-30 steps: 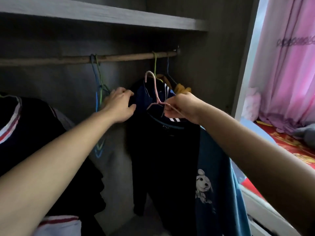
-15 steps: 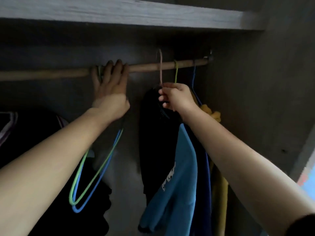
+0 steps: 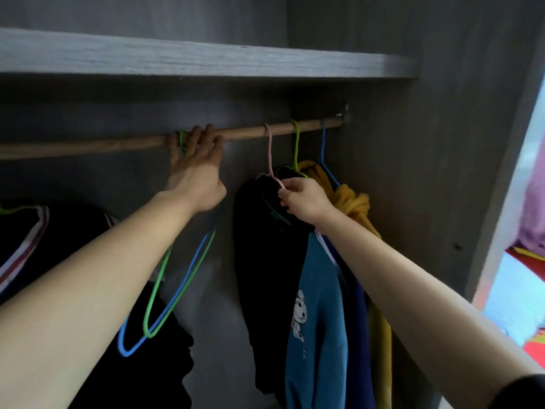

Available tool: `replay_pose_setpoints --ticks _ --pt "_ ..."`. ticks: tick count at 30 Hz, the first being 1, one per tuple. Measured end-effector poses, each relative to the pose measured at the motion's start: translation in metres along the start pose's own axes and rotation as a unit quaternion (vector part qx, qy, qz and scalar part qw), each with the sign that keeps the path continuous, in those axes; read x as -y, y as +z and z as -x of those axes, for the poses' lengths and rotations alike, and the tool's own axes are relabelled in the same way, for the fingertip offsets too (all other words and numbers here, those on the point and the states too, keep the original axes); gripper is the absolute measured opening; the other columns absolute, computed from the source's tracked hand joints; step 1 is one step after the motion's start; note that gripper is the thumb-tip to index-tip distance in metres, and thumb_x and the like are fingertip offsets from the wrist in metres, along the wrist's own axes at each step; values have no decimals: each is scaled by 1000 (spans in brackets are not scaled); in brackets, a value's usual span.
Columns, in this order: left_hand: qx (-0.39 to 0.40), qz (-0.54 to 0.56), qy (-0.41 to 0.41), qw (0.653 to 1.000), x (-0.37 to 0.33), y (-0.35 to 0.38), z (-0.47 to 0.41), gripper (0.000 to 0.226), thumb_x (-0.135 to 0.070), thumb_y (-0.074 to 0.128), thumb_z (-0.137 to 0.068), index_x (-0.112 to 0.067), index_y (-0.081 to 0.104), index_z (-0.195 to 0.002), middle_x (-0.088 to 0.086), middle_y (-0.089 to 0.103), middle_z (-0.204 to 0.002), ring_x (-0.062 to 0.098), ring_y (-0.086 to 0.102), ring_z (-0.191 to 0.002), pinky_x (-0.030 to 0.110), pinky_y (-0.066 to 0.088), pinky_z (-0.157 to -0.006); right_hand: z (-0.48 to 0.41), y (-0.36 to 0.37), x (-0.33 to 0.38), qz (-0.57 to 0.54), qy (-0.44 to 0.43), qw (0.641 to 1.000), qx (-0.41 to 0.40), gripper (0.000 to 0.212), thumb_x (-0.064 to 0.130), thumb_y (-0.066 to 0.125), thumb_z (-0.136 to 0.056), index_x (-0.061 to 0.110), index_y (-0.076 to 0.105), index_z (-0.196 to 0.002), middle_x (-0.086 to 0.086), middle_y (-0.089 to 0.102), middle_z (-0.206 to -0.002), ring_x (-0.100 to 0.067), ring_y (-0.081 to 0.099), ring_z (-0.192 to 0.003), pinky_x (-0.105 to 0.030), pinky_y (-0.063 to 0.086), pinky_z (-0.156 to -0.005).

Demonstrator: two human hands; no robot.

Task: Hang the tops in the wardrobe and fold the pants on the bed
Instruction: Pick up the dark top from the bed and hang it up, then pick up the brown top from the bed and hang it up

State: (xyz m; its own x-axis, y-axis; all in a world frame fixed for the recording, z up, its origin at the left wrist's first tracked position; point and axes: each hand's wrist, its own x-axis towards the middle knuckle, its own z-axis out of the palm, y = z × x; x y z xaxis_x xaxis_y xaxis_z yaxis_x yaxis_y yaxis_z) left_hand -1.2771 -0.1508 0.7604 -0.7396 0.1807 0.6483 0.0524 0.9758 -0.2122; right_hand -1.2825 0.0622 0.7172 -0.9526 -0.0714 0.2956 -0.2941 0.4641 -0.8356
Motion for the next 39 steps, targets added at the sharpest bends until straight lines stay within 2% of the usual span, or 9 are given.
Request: replay_pose_setpoints --ticks 3,6,10,14,18,21,25,33,39 --pt "-6 25 -2 1000 -4 -12 25 71 -19 54 -84 -13 30 -151 3 11 -164 21 2 -151 57 1 -118 29 -11 0 69 -28 997 -7 42 26 51 -101 12 51 -141 -7 59 -137 -24 54 -126 -38 43 -108" --pt "1 61 8 998 -12 -19 61 69 -18 53 -88 -14 28 -152 6 15 -163 26 10 -149 59 10 -115 62 -17 -2 91 -42 994 -46 46 32 48 -102 14 45 -145 -5 59 -135 -19 56 -122 -25 43 -95" --pt "-11 134 23 991 -31 -26 102 68 -21 52 -89 -16 27 -152 9 14 -163 28 12 -149 57 13 -116 119 -19 -12 223 -78 960 -151 47 43 40 -103 18 50 -141 -7 60 -130 -24 56 -119 -32 45 -93" --pt "-34 218 34 975 -64 -27 147 62 -32 48 -95 -16 29 -152 12 17 -162 31 16 -148 57 17 -116 193 -29 -29 351 -88 905 -224 51 45 37 -102 20 44 -146 -8 51 -140 -29 48 -127 -42 45 -101" --pt "-32 263 50 963 -104 -24 192 62 -42 41 -98 -16 27 -152 13 17 -161 32 18 -147 57 20 -114 254 -47 -59 466 -62 860 -200 57 49 35 -103 24 28 -154 -9 24 -161 -32 25 -147 -49 24 -118" --pt "-3 291 56 955 -137 -25 213 64 -47 31 -99 -17 22 -154 13 13 -162 29 14 -149 57 18 -116 286 -67 -81 508 -29 840 -188 67 50 41 -99 25 18 -157 -11 7 -165 -33 9 -151 -51 15 -120" --pt "0 293 82 953 -186 -38 227 66 -50 28 -97 -17 21 -154 14 15 -162 30 15 -149 57 19 -116 323 -101 -107 523 3 830 -192 78 46 51 -94 24 13 -158 -15 -2 -165 -34 1 -152 -48 7 -121" --pt "54 320 142 935 -376 -65 262 70 -56 18 -97 -15 26 -153 17 18 -160 34 20 -146 60 17 -113 466 -228 -198 556 82 806 -186 78 43 53 -92 21 16 -157 -18 -3 -164 -35 3 -152 -49 7 -122" --pt "170 351 199 899 -578 -91 332 88 -74 -5 -84 -26 7 -157 10 -5 -164 29 1 -150 59 2 -117 611 -353 -287 573 218 769 -181 84 42 61 -87 18 20 -156 -19 2 -164 -37 9 -151 -55 18 -120"
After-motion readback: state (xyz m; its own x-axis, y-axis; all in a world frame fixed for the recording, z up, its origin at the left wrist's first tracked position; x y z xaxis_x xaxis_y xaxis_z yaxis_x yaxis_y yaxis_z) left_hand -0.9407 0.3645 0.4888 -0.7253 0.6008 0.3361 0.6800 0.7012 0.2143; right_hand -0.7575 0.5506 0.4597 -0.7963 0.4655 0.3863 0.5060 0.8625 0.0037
